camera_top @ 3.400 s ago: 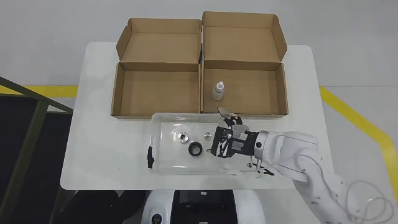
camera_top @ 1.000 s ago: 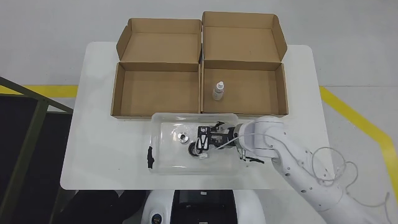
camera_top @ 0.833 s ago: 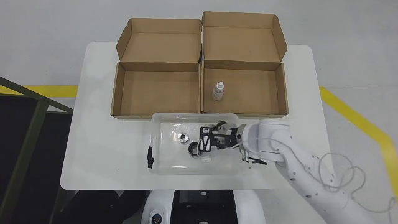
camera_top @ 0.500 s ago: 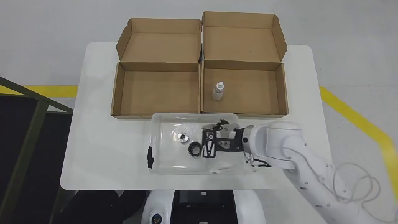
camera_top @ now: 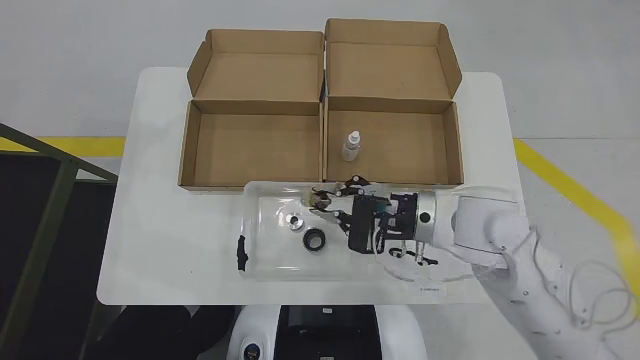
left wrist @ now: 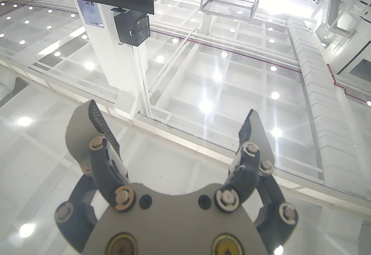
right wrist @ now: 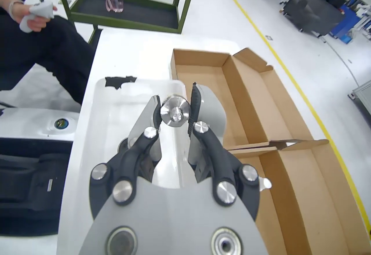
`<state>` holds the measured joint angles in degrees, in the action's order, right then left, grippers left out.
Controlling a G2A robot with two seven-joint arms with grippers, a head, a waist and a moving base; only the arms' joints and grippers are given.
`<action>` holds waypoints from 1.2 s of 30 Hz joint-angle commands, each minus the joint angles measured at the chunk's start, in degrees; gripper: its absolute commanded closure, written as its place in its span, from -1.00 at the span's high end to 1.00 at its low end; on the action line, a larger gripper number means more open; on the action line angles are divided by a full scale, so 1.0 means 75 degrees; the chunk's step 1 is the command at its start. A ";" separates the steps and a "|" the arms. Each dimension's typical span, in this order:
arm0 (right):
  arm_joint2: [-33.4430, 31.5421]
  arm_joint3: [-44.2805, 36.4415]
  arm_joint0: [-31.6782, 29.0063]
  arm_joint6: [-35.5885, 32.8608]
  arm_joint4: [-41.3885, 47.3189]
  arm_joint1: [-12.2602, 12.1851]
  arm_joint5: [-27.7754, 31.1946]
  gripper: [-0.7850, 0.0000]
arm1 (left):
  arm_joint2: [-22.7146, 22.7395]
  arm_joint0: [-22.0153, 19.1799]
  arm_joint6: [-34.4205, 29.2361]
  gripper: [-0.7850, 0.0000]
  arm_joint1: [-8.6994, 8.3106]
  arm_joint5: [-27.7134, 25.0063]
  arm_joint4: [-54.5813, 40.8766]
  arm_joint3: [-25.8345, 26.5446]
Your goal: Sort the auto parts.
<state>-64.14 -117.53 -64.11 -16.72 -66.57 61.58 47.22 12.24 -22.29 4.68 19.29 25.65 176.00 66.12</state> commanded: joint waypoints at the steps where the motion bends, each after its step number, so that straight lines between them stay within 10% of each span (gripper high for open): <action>1: -0.0154 -0.0077 -0.0083 0.0585 0.0029 0.0000 -0.0105 -1.00 | 0.0000 0.0000 0.0000 1.00 0.0000 0.0000 0.0000 0.0000; 11: -0.0905 0.0006 -0.0270 0.2524 0.1019 -0.0033 0.0383 -1.00 | 0.0000 0.0000 0.0000 1.00 0.0000 0.0000 0.0000 0.0000; 36: -0.2061 -0.0069 -0.0755 0.2830 0.1222 -0.0099 0.0090 -1.00 | 0.0000 0.0000 0.0000 1.00 0.0000 0.0000 0.0000 0.0000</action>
<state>-79.78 -118.33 -69.91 5.06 -57.15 60.85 47.71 12.24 -22.29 4.68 19.29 25.65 176.00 66.12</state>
